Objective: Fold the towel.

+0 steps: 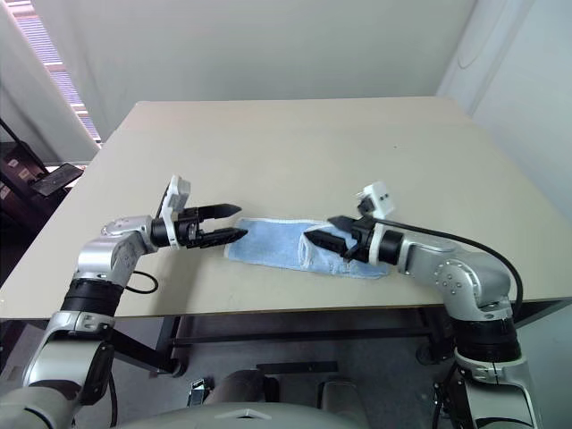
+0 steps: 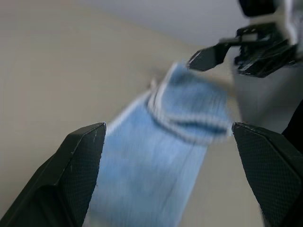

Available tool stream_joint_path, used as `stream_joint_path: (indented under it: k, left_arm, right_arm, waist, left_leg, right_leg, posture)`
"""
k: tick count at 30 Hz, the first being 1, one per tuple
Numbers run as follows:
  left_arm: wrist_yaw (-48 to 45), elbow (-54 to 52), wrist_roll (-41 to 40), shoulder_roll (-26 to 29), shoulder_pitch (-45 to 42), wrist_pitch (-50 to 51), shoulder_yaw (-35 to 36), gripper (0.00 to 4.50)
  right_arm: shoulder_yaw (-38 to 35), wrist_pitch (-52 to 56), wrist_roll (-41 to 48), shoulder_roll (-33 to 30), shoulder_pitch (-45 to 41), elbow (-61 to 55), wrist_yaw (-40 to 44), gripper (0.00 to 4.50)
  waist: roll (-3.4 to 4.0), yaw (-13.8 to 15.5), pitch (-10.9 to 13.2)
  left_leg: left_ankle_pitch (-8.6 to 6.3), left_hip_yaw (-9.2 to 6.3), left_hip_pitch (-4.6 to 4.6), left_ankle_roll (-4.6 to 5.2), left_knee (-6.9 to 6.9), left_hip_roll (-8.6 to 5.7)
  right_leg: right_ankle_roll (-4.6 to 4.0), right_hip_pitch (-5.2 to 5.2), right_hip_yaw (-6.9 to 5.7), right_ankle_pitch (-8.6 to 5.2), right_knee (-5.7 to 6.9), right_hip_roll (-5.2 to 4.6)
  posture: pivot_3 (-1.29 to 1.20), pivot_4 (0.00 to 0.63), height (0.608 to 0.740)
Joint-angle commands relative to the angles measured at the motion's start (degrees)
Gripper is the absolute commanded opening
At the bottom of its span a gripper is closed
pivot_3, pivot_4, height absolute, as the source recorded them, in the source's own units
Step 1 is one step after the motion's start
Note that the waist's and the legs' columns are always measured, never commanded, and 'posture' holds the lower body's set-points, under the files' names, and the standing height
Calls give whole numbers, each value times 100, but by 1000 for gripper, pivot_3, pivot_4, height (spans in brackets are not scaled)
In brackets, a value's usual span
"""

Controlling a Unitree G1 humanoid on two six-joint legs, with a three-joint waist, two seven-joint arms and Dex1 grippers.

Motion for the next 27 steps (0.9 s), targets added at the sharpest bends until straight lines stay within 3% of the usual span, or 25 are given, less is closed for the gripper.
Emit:
stream_joint_path:
  k: [1, 3, 7, 14, 16, 27]
  left_arm:
    - [-7, -418, -305, -341, -285, 187, -90, 4500]
    - [19, -470, -490, -711, -432, 430, -173, 4500]
    - [-198, -417, -272, -1180, -472, 408, -753, 3233]
    - [-174, 517, 508, -1733, -555, -479, -1470, 602]
    - [-21, 1002, 726, -1944, -599, -817, -1524, 24]
    - [622, 3262, 1321, -2600, -1012, -2065, -1187, 24]
  right_arm:
    - [-420, -556, -140, -192, 82, -50, 214, 4470]
    - [-465, -1082, -456, -297, 331, 8, 401, 4103]
    - [-498, -1802, -798, -318, 661, 471, 750, 2836]
    - [-199, -2582, -1402, -52, 783, 1146, 827, 163]
    - [-93, -2798, -1650, 100, 769, 1507, 729, 0]
    - [546, -3640, -2853, 634, 590, 2978, 260, 0]
  waist:
    - [-1, 6, -1]
    - [-3, 2, -2]
    - [-4, -18, -3]
    - [-3, -22, -2]
    - [-3, -5, -2]
    - [-6, -19, -2]
  left_leg:
    - [0, -2, 0, 0, 1, 0]
    - [0, -4, 0, 0, 1, 0]
    - [2, -7, 1, -1, 1, 0]
    - [17, -10, 27, -27, 0, 3]
    - [17, -12, 42, -28, -1, 4]
    - [17, -13, 83, -28, 3, 4]
  right_leg:
    - [1, 2, -3, 0, 0, -1]
    - [2, 5, -6, 1, -2, -1]
    - [4, 27, -12, 2, -2, 0]
    - [3, 26, -11, 2, 37, 2]
    - [1, 37, -11, 0, 48, 2]
    - [2, 55, -13, 1, 50, 0]
  posture:
    - [0, 0, 736]
    - [0, 0, 736]
    - [0, 0, 736]
    - [0, 0, 736]
    - [0, 0, 736]
    - [0, 0, 736]
